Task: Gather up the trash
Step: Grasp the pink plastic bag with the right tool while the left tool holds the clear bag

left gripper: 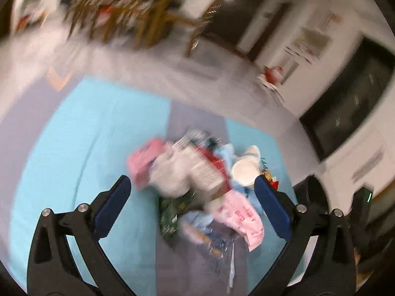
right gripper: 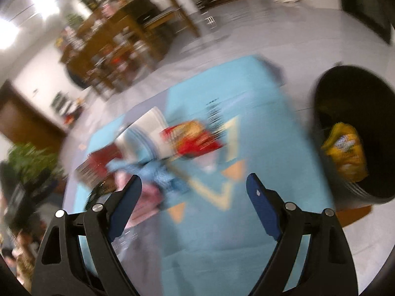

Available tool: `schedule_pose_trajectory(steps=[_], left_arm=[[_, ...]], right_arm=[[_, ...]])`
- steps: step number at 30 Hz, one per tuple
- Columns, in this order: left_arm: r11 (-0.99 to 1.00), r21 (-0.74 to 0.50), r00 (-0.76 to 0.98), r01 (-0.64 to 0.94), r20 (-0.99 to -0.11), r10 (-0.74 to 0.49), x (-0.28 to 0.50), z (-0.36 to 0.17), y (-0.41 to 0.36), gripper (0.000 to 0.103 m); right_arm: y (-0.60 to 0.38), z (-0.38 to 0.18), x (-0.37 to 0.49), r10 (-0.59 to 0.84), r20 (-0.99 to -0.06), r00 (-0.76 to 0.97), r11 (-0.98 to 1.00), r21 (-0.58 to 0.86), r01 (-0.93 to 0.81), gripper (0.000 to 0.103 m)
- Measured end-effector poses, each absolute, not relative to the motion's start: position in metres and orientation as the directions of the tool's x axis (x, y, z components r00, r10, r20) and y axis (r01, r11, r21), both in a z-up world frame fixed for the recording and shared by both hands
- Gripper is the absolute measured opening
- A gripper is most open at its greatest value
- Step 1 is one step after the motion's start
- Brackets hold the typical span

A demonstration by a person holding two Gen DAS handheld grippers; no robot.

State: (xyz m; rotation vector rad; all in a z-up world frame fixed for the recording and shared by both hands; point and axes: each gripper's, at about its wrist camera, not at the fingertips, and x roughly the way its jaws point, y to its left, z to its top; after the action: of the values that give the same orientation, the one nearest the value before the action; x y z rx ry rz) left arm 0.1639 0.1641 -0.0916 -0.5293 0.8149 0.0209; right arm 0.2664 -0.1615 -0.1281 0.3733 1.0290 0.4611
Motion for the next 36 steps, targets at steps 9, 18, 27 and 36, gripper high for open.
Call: schedule_pose_trajectory(steps=[9, 18, 27, 36], left_arm=[[0.818, -0.54, 0.508, -0.199, -0.77, -0.385, 0.157, -0.141, 0.134, 0.099], [0.81, -0.539, 0.418, -0.229, -0.806, -0.418, 0.16, -0.178, 0.117, 0.081], [0.816, -0.542, 0.407, -0.204, -0.804, -0.432, 0.162, -0.19, 0.098, 0.019], [0.836, -0.533, 0.447, -0.128, -0.784, -0.431, 0.161, -0.17, 0.077, 0.007]], right_arm=[[-0.08, -0.133, 0.252, 0.573, -0.757, 0.312, 0.792, 0.414, -0.449, 0.085], [-0.056, -0.149, 0.259, 0.513, -0.802, 0.307, 0.807, 0.328, -0.492, 0.08], [-0.052, -0.153, 0.254, 0.487, -0.818, 0.306, 0.808, 0.289, -0.513, 0.045], [-0.07, -0.14, 0.245, 0.53, -0.786, 0.319, 0.805, 0.346, -0.482, 0.029]])
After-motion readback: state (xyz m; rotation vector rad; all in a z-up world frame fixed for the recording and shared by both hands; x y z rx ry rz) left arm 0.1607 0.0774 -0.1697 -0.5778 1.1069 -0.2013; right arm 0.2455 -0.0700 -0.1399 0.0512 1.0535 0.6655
